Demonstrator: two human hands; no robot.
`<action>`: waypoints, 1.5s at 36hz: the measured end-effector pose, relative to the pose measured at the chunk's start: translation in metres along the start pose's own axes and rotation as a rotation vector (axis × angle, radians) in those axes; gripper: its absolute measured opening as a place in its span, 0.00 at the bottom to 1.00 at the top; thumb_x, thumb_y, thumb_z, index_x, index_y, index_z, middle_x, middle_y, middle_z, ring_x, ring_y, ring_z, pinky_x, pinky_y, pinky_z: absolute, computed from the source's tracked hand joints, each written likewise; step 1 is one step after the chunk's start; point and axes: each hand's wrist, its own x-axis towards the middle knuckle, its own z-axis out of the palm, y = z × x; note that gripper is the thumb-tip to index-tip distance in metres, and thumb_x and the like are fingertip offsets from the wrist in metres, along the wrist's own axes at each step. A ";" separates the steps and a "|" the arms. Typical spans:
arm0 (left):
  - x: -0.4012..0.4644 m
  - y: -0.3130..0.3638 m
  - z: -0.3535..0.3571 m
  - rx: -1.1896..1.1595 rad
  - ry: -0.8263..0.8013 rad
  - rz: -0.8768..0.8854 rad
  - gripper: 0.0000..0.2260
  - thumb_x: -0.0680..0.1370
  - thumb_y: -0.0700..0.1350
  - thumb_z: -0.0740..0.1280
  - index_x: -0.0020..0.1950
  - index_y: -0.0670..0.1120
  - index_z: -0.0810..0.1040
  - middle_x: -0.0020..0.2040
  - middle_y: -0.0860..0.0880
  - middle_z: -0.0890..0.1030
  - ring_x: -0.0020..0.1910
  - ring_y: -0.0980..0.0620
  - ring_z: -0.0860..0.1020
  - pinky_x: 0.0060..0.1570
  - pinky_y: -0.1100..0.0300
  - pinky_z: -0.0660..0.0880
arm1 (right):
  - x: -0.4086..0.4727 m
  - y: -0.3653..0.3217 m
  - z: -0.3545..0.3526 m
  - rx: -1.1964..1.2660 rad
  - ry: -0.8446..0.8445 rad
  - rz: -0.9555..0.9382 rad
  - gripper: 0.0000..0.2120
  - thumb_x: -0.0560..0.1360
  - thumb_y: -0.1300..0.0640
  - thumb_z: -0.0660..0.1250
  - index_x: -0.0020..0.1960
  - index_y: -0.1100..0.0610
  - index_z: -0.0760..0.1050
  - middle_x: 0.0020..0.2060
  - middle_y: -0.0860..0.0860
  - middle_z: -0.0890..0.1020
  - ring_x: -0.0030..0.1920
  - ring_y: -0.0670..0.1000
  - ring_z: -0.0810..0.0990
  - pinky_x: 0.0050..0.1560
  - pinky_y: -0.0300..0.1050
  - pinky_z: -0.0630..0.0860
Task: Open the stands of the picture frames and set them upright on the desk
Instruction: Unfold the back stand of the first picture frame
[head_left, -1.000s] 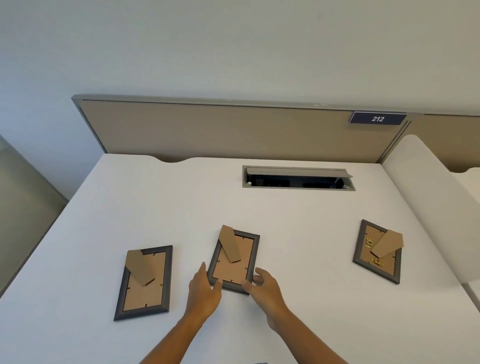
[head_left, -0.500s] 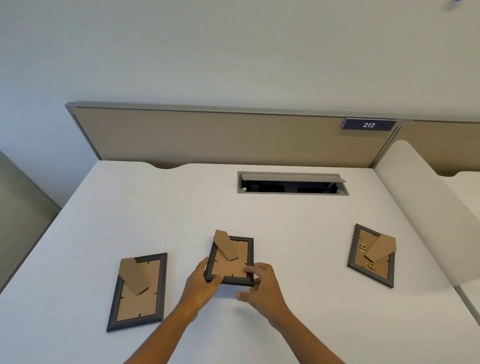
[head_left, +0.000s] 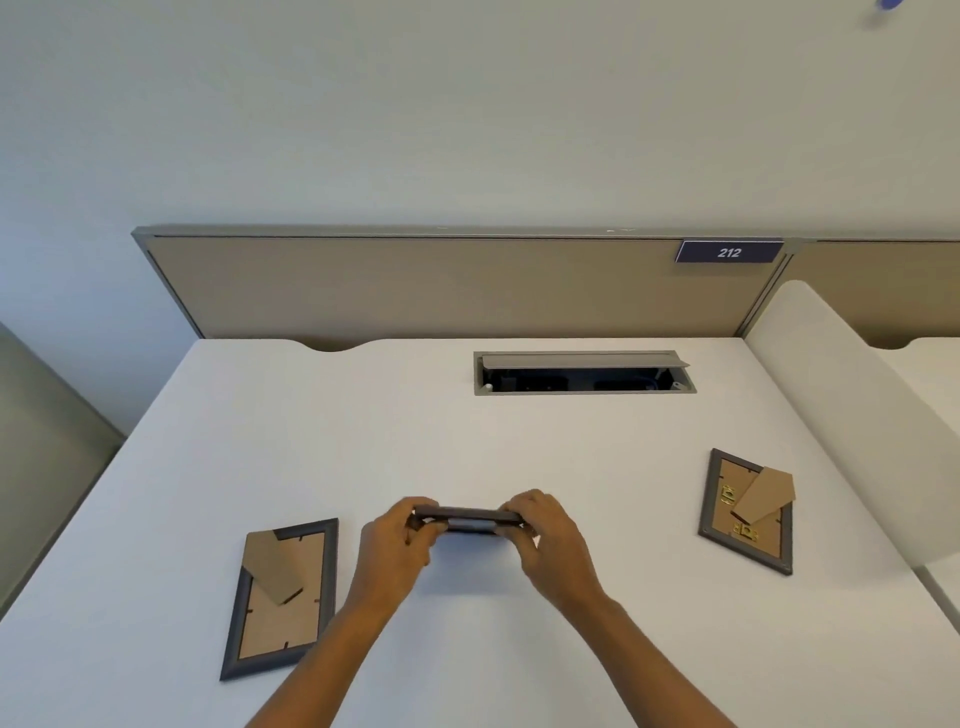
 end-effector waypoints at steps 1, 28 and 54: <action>0.001 0.005 -0.004 -0.009 0.008 0.016 0.07 0.79 0.40 0.76 0.55 0.49 0.85 0.35 0.51 0.85 0.30 0.55 0.80 0.33 0.66 0.78 | 0.002 -0.002 -0.005 0.000 -0.013 -0.017 0.05 0.81 0.60 0.73 0.54 0.52 0.82 0.48 0.40 0.81 0.51 0.48 0.77 0.50 0.46 0.77; -0.011 0.082 0.002 -0.391 0.046 -0.348 0.15 0.81 0.61 0.68 0.49 0.49 0.84 0.39 0.56 0.89 0.37 0.57 0.88 0.37 0.64 0.80 | 0.019 -0.071 -0.051 0.823 0.015 0.705 0.15 0.84 0.45 0.71 0.57 0.57 0.81 0.47 0.54 0.92 0.48 0.57 0.93 0.51 0.52 0.89; -0.019 0.073 -0.020 -0.367 -0.221 -0.011 0.08 0.82 0.41 0.71 0.57 0.54 0.84 0.55 0.51 0.89 0.58 0.51 0.86 0.55 0.55 0.85 | 0.004 -0.072 -0.076 0.761 0.018 0.463 0.09 0.82 0.46 0.73 0.55 0.51 0.85 0.49 0.51 0.91 0.52 0.52 0.91 0.47 0.46 0.87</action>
